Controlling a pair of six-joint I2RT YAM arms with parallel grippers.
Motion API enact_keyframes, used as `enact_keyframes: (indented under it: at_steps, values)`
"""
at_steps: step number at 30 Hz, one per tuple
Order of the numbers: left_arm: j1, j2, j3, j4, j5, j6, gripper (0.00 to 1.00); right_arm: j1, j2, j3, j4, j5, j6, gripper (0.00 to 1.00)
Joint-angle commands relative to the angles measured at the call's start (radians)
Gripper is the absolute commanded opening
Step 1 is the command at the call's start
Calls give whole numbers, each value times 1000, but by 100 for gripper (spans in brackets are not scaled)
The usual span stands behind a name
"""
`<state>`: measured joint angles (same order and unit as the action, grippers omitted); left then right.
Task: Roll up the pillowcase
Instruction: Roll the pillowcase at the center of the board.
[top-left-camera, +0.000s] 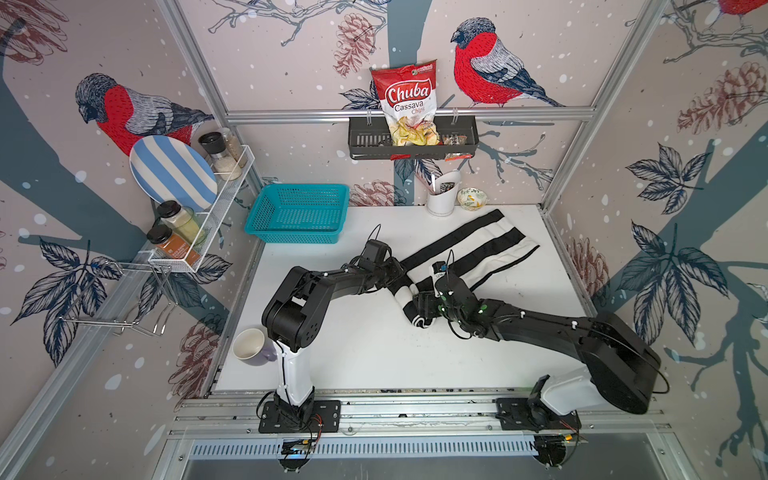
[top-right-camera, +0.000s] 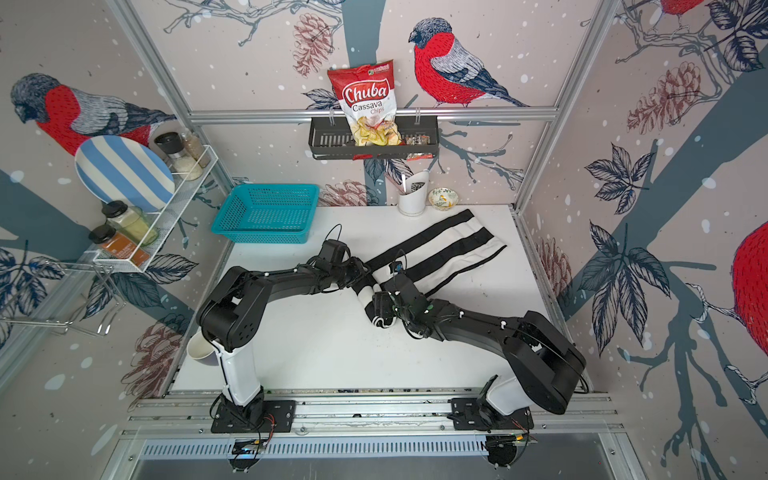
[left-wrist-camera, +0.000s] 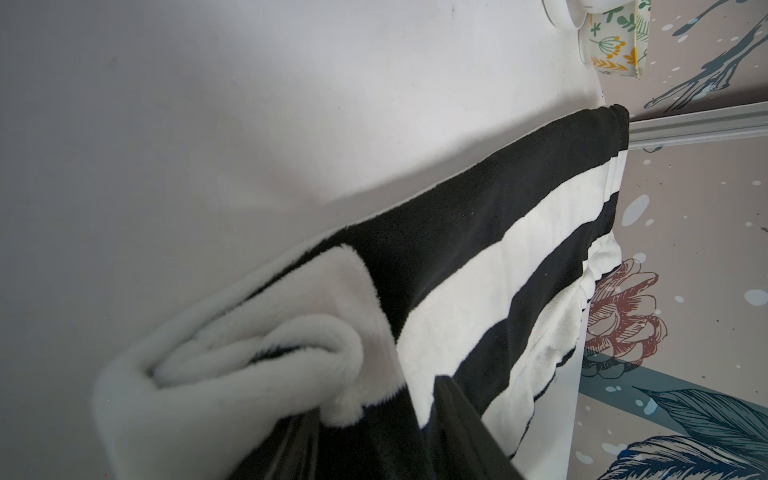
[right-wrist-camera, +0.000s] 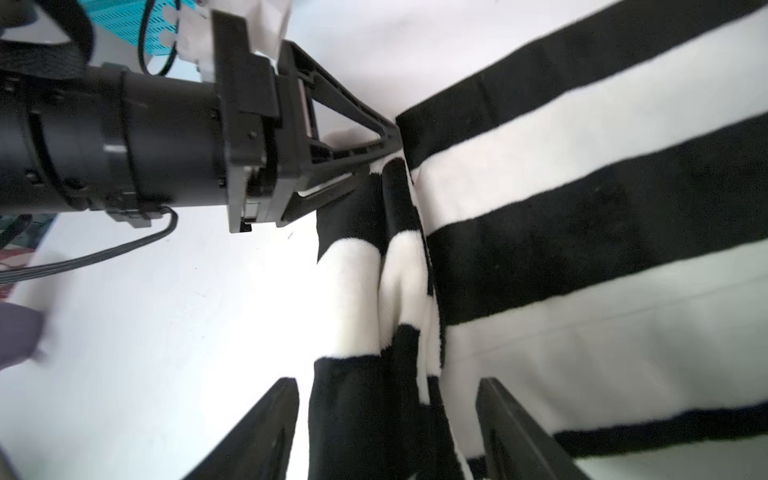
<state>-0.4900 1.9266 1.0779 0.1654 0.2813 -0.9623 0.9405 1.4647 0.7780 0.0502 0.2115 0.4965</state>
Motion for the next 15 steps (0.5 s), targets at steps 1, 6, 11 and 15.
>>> enact_keyframes:
  at_steps: [1,6,11,15]
  values:
    - [-5,9,9,-39,-13,6,48,60,28,63,-100,170,-125,59]
    - [-4,15,13,-40,-5,10,48,93,165,159,-77,50,-209,48]
    - [-5,16,17,-46,-3,15,48,87,268,213,-69,19,-235,47]
    - [-5,14,18,-48,-4,21,49,84,318,227,-90,62,-249,50]
